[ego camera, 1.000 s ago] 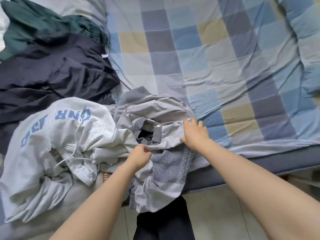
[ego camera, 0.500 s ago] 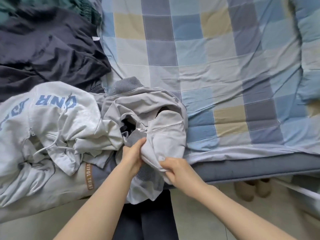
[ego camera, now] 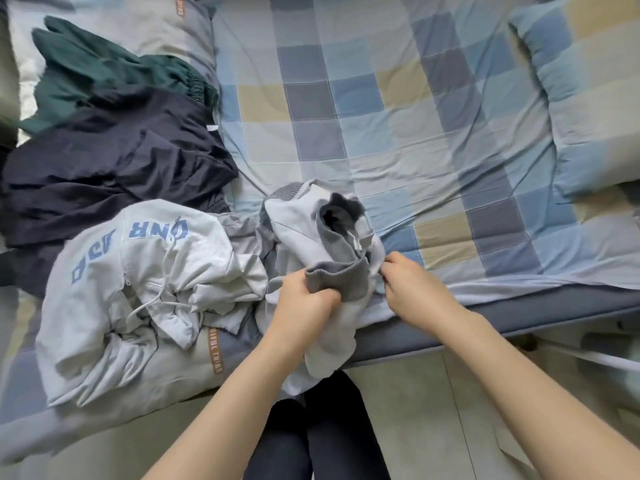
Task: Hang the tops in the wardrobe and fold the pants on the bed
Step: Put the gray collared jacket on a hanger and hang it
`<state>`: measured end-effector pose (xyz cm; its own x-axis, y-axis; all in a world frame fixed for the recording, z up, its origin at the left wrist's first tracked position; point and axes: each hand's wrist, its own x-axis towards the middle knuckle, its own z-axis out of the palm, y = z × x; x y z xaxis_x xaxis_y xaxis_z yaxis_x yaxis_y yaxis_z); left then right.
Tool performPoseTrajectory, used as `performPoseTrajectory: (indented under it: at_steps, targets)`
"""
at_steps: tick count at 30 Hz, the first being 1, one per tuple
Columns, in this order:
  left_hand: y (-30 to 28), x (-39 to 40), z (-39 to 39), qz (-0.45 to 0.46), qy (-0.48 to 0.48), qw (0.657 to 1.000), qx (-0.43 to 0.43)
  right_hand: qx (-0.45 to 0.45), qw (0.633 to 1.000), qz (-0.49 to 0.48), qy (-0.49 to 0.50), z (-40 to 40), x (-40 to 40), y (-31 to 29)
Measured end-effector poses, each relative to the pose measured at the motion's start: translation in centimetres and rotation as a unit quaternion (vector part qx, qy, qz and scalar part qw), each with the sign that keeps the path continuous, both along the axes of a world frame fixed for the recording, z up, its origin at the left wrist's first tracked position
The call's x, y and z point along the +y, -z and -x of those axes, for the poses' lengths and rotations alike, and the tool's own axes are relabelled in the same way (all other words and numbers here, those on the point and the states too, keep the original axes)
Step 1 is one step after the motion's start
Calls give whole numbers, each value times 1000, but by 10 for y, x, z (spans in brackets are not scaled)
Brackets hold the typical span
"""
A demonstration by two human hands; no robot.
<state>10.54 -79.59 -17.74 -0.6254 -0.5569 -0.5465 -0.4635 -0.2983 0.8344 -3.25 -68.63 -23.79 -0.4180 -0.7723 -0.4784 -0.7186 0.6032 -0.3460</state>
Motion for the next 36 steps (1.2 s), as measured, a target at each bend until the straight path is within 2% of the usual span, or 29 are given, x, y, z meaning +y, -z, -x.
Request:
performPoseTrajectory:
  at_steps: [2, 5, 6, 8, 11, 13, 15, 17, 19, 23, 24, 25, 27, 29, 36]
  targets:
    - [-23, 11, -7, -7, 57, 998, 25, 12, 990, 82, 116, 2, 5, -19]
    - [-48, 22, -22, 11, 124, 992, 32, -12, 946, 194, 260, -1, 18, -46]
    - [-52, 25, -27, 23, 146, 989, 26, -38, 941, 213, 261, -2, 21, -54]
    - [-65, 28, -43, 52, 195, 979, 24, -81, 960, 185, 194, -14, 30, -72]
    - [-90, 29, -67, 71, 254, 964, 44, -86, 988, 44, 117, -40, 44, -83]
    - [-109, 26, -85, 77, 276, 957, 46, -92, 988, 4, 122, -60, 52, -87]
    - [-127, 19, -102, 83, 294, 951, 53, -85, 982, 39, 167, -79, 58, -94]
    - [-149, 10, -122, 97, 302, 946, 65, -111, 947, 123, 275, -98, 68, -114]
    - [-169, 2, -141, 94, 269, 955, 87, -185, 887, 211, 367, -122, 81, -141]
    - [-206, -3, -168, 99, 165, 970, 149, -207, 771, 349, 491, -176, 107, -195]
    - [-213, -3, -171, 105, 159, 968, 163, -200, 745, 367, 520, -186, 110, -208]
    - [-223, -2, -175, 113, 165, 964, 175, -161, 739, 381, 532, -196, 115, -225]
    - [-236, 2, -176, 124, 189, 955, 193, -37, 763, 392, 513, -210, 123, -259]
    - [-249, 9, -172, 125, 222, 944, 210, 40, 754, 433, 492, -224, 132, -296]
    - [-287, 62, -152, 186, 321, 893, 256, 189, 723, 472, 468, -272, 185, -399]
